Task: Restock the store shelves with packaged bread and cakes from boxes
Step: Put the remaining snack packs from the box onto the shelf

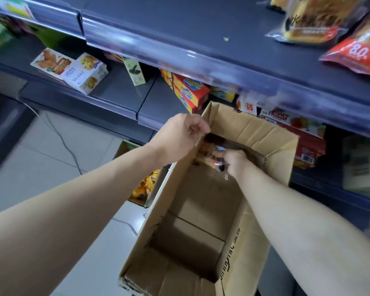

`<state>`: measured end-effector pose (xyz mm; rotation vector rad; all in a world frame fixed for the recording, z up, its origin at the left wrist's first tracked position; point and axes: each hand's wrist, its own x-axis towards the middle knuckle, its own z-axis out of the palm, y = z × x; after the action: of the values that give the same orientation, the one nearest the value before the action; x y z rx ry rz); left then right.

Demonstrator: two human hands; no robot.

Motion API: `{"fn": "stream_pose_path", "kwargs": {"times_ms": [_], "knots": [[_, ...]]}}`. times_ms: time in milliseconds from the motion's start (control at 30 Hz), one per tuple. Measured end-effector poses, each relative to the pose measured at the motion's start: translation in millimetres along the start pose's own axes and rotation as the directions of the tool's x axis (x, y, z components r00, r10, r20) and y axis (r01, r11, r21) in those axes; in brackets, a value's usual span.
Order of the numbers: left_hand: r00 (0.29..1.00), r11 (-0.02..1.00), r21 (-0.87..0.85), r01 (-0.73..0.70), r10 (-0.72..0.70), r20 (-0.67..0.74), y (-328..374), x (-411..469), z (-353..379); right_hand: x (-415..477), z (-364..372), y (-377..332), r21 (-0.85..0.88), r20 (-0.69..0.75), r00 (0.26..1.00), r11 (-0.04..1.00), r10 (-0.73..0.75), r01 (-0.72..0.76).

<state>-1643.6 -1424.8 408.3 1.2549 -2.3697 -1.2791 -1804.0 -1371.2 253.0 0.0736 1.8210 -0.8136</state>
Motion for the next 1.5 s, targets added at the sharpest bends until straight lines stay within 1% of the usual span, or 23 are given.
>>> {"fn": "stream_pose_path", "kwargs": {"times_ms": [33,67,133,167,233,300,333,400,433,500,567,633,700,767,933,1000,1067,1167,1267,1333,1367,1433,1500], "knots": [[1.0,1.0,-0.004,0.013,-0.013,0.005,0.4,-1.2,-0.2,-4.1,-4.5,4.5,0.006,-0.013,1.0,1.0,0.019,-0.019],[1.0,1.0,-0.005,0.021,-0.021,0.008,2.8,-2.5,-1.3,-16.2,-8.7,6.9,-0.022,-0.026,0.999,1.0,0.02,-0.021],[1.0,1.0,0.003,0.024,-0.024,0.0,13.0,-3.4,-6.7,-38.4,-17.0,10.4,-0.083,-0.002,1.0,0.996,-0.01,0.009],[1.0,1.0,0.006,0.023,-0.023,-0.006,20.2,-2.8,-11.3,-50.8,-21.0,10.0,-0.114,0.046,0.998,0.992,-0.044,0.049],[1.0,1.0,0.0,0.002,-0.002,-0.013,40.2,-0.6,-23.1,-84.1,-34.5,-0.7,-0.251,0.13,0.98,0.951,-0.15,0.179],[0.999,0.999,-0.034,-0.041,0.04,-0.022,65.4,1.0,-36.8,-125.5,-55.0,-22.6,-0.432,0.198,0.955,0.855,-0.223,0.289],[0.998,0.996,-0.056,-0.062,0.061,-0.028,78.7,0.9,-44.0,-148.6,-66.2,-35.4,-0.46,0.235,0.94,0.824,-0.248,0.332],[0.994,0.992,-0.083,-0.099,0.094,-0.057,105.1,-1.0,-58.1,-194.1,-87.9,-63.5,-0.408,0.307,0.89,0.799,-0.336,0.442],[0.991,0.99,-0.084,-0.115,0.108,-0.084,116.7,-2.1,-64.6,-214.4,-97.3,-77.9,-0.363,0.311,0.862,0.788,-0.4,0.497],[0.975,0.987,-0.074,-0.144,0.129,-0.179,136.8,-4.6,-77.3,-251.5,-112.0,-107.5,-0.28,0.248,0.796,0.745,-0.553,0.605],[0.956,0.983,-0.09,-0.159,0.131,-0.263,153.6,-8.7,-89.8,-273.7,-119.3,-136.0,-0.245,0.16,0.708,0.667,-0.688,0.704],[0.936,0.981,-0.089,-0.169,0.132,-0.325,164.9,-11.2,-100.4,-276.3,-121.6,-159.5,-0.248,0.074,0.642,0.609,-0.763,0.753],[0.923,0.981,-0.102,-0.164,0.117,-0.366,169.8,-12.4,-109.1,-265.5,-120.4,-176.7,-0.204,-0.011,0.627,0.615,-0.779,0.761],[0.927,0.982,-0.115,-0.152,0.101,-0.362,170.4,-10.9,-114.1,-251.7,-117.0,-188.6,-0.158,-0.052,0.641,0.64,-0.766,0.752],[0.955,0.995,-0.088,-0.053,0.025,-0.295,161.4,-4.6,-107.3,-218.3,-106.4,-196.5,-0.221,-0.089,0.702,0.702,-0.706,0.678],[0.959,0.996,-0.081,-0.03,0.006,-0.283,157.9,-0.7,-100.9,-211.4,-102.7,-199.9,-0.269,-0.129,0.694,0.698,-0.708,0.663],[0.963,0.997,-0.07,-0.018,-0.002,-0.269,156.6,3.3,-95.4,-210.5,-101.0,-203.5,-0.328,-0.169,0.667,0.68,-0.725,0.656],[0.968,0.998,-0.06,0.003,-0.018,-0.25,158.3,6.7,-92.0,-210.9,-99.9,-204.4,-0.435,-0.193,0.625,0.636,-0.757,0.637],[0.97,0.998,-0.055,0.009,-0.022,-0.241,160.6,8.0,-93.2,-218.2,-99.6,-201.4,-0.498,-0.271,0.59,0.635,-0.761,0.591],[0.971,0.998,-0.055,0.008,-0.021,-0.239,161.3,7.7,-95.4,-227.0,-99.8,-198.1,-0.527,-0.325,0.533,0.618,-0.781,0.583],[0.97,0.998,-0.059,0.007,-0.021,-0.241,161.2,6.9,-96.8,-232.1,-99.8,-195.8,-0.551,-0.333,0.489,0.587,-0.806,0.593],[0.971,0.997,-0.073,0.006,-0.023,-0.239,160.5,3.3,-99.9,-244.1,-99.1,-188.5,-0.589,-0.304,0.407,0.506,-0.861,0.631],[0.973,0.997,-0.083,0.003,-0.022,-0.228,157.3,-1.6,-102.7,-257.6,-96.2,-177.7,-0.586,-0.263,0.372,0.454,-0.89,0.672]]}}
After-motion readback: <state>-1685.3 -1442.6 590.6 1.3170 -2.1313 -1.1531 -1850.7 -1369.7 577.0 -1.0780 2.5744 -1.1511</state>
